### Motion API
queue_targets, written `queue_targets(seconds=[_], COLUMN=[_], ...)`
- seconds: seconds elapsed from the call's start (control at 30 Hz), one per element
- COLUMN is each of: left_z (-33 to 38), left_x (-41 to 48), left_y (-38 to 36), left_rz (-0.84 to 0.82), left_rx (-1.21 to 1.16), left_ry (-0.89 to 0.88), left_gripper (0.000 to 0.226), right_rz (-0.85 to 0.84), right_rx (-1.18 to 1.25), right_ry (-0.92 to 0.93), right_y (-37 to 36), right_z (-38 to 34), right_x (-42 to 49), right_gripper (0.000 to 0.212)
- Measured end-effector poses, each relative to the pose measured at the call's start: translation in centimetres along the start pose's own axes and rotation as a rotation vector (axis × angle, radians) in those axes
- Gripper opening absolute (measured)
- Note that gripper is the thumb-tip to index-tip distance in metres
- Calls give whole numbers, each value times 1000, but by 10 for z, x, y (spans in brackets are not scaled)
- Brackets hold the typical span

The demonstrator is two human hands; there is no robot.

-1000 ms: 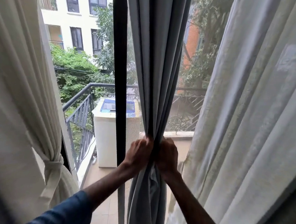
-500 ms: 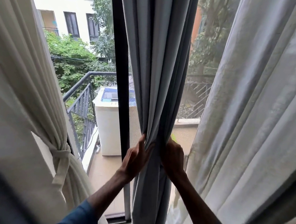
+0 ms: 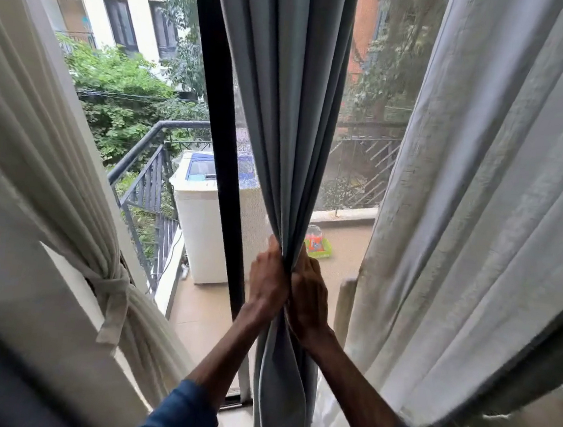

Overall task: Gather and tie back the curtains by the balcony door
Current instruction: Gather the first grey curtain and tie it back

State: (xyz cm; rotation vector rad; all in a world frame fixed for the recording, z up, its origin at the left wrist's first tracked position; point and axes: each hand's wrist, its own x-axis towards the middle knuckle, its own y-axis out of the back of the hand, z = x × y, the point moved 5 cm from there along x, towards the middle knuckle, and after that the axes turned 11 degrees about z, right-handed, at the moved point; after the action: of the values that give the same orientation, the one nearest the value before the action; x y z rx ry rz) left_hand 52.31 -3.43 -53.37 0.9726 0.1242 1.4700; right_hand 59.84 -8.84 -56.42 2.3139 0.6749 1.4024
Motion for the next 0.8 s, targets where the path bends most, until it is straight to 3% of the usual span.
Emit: queue_targets(seconds=[0.1, 0.2, 0.27, 0.37, 0.47, 0.57, 0.63, 0.73, 0.8], left_z=[-6, -3, 5, 9, 6, 11, 12, 11, 11], left_x=[3, 2, 6, 19, 27, 33, 38, 41, 42], left_y=[-7, -8, -6, -4, -1, 2, 0, -7, -10], left_rz=[-111, -226, -260, -155, -25, -25, -43, -69, -66], left_rx=[-169, -366, -353, -252, -163, -151, -143, -153, -159], left_ry=[30, 125, 127, 153, 223, 198, 159, 120, 121], left_gripper=[48, 65, 66, 64, 47, 21, 15, 18, 19], right_rz=[-73, -162, -250, -381, -414, -429, -335, -54, -29], right_rx=[-25, -71, -61, 64, 345, 594, 655, 516, 486], right_ry=[3, 118, 117, 221, 342, 29, -206, -327, -330], right_y=[-11, -14, -16, -13, 5, 12, 14, 22, 21], right_z=[13, 20, 24, 23, 15, 39, 58, 73, 72], right_x=[8, 15, 14, 15, 14, 18, 19, 8, -7], right_gripper=[60, 56, 52, 52, 70, 81, 79, 52, 39])
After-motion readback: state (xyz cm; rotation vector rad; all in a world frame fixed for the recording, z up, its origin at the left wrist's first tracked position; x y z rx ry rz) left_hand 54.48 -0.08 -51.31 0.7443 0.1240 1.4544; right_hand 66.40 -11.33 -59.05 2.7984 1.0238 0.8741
